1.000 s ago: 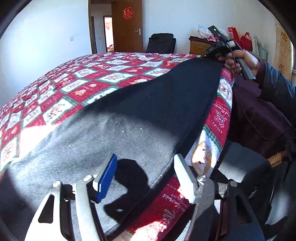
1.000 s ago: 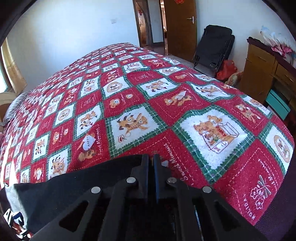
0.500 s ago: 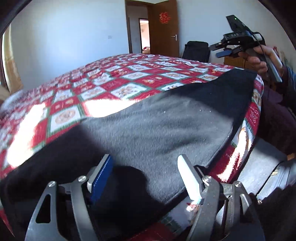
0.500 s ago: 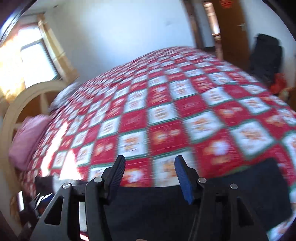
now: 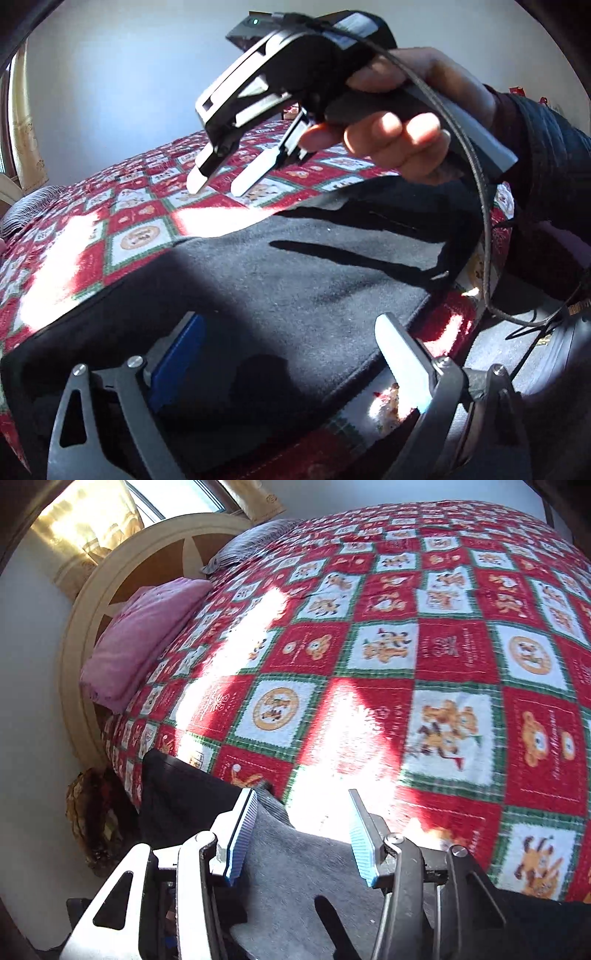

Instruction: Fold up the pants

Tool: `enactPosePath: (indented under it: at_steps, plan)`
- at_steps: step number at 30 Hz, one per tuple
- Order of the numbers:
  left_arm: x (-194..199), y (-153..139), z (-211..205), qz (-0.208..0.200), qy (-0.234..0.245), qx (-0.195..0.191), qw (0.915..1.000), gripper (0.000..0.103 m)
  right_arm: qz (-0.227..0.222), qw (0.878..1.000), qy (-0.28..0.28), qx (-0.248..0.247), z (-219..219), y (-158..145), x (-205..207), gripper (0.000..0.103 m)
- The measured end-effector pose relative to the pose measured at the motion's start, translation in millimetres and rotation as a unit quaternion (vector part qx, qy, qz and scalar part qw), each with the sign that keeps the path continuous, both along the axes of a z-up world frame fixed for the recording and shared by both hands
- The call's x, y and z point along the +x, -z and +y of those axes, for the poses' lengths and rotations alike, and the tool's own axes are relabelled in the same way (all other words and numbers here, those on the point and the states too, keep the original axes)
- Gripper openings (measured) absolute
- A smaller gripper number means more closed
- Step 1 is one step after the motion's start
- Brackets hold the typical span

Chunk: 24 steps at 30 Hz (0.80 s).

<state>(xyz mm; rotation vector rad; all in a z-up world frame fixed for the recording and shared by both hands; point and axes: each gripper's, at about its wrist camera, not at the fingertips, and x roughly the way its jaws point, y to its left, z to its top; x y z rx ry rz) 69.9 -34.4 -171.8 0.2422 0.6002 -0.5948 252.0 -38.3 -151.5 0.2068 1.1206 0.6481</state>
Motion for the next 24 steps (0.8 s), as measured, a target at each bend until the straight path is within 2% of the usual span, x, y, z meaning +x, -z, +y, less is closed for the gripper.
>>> enactPosePath:
  at_steps: [2, 7, 9, 11, 12, 18, 24]
  plan:
    - [5, 0, 11, 0.0, -0.014, -0.002, 0.9999, 0.097, 0.02, 1.0, 0.0, -0.004, 11, 10, 11, 0.049]
    - [22, 18, 29, 0.027, -0.037, -0.011, 0.9989, 0.097, 0.095, 0.995, -0.004, 0.021, 25, 41, 24, 0.032]
    - [23, 23, 31, 0.022, -0.037, -0.014, 0.9989, 0.097, 0.125, 0.991, -0.018, 0.045, 29, 49, 21, 0.031]
    - [22, 23, 30, 0.019, -0.036, -0.011, 0.9991, 0.097, 0.121, 0.991, -0.016, 0.051, 31, 46, 18, 0.01]
    - [20, 22, 30, 0.018, -0.037, -0.011, 0.9991, 0.097, 0.11, 0.993, -0.019, 0.046, 32, 42, 15, 0.007]
    - [19, 21, 31, 0.014, -0.046, -0.012, 0.9988, 0.097, 0.038, 0.999, 0.008, 0.032, 32, 14, 7, 0.004]
    - [18, 22, 33, 0.01, -0.048, -0.005, 0.9988, 0.097, 0.046, 0.999, 0.025, 0.002, 33, 45, 17, 0.005]
